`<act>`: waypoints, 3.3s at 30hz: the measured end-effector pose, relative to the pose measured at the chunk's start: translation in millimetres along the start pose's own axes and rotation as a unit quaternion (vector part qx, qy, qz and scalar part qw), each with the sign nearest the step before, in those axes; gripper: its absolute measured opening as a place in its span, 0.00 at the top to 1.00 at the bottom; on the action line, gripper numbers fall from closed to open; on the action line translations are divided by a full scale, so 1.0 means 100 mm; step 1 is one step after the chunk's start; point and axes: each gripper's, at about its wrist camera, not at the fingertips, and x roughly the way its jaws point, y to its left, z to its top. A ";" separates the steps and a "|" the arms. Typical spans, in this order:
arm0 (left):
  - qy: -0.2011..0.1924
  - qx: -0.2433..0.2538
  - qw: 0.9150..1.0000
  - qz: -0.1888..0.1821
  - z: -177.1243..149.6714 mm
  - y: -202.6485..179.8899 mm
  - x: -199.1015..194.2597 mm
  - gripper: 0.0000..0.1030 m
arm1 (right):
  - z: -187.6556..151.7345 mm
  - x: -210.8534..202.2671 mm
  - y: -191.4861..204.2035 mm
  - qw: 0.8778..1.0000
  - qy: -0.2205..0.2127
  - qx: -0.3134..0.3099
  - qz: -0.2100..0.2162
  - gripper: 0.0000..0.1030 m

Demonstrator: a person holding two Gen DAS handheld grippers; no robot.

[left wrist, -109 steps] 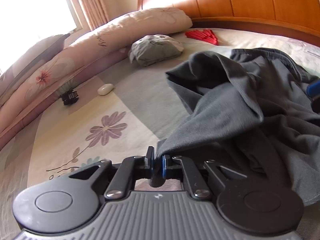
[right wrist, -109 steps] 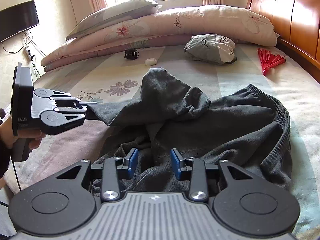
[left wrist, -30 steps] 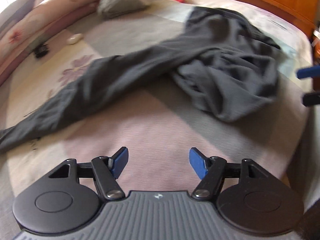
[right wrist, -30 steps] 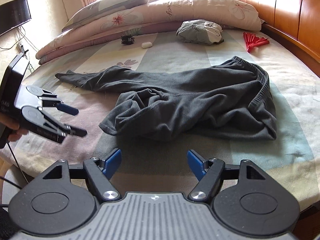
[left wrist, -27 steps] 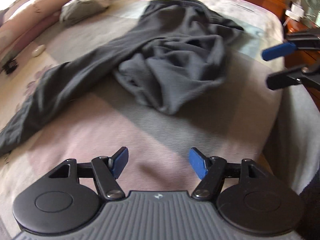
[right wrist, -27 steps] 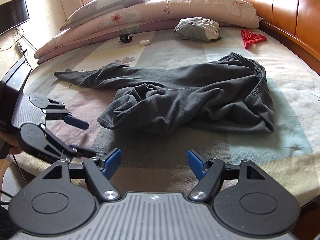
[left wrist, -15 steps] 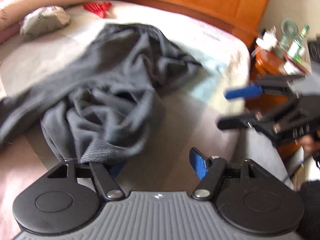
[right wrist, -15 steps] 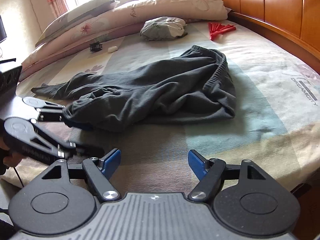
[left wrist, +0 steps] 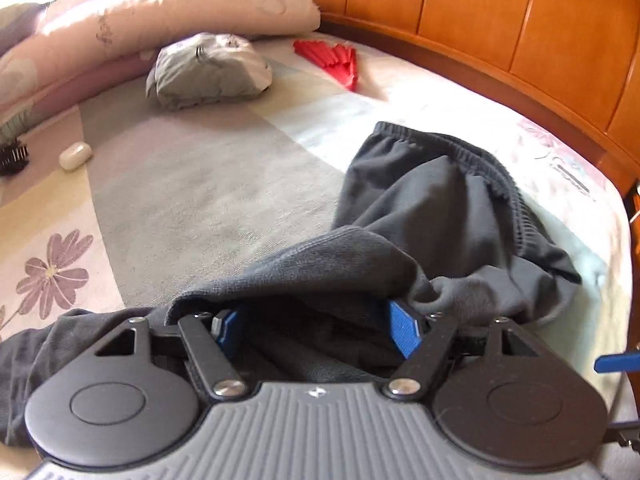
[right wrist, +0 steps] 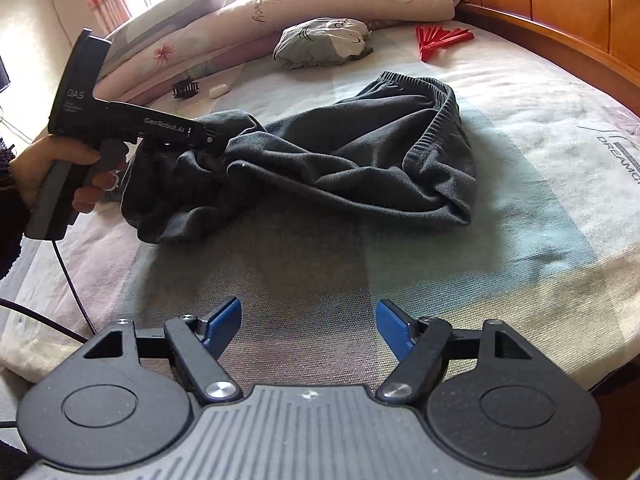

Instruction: Fold clothes

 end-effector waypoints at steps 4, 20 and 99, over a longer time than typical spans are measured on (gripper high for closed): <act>0.010 -0.033 0.999 -0.001 0.01 0.10 0.16 0.23 | 0.00 0.02 -0.03 1.000 0.004 0.003 -0.003 0.24; -0.010 0.052 0.998 0.023 -0.80 -0.37 -0.94 0.21 | 0.07 -0.06 0.19 0.999 -0.016 -0.034 0.008 0.61; 0.004 -0.037 0.998 0.051 -1.46 -0.46 -1.24 0.20 | 0.49 -0.34 -0.77 0.989 -0.028 -0.028 -0.145 0.95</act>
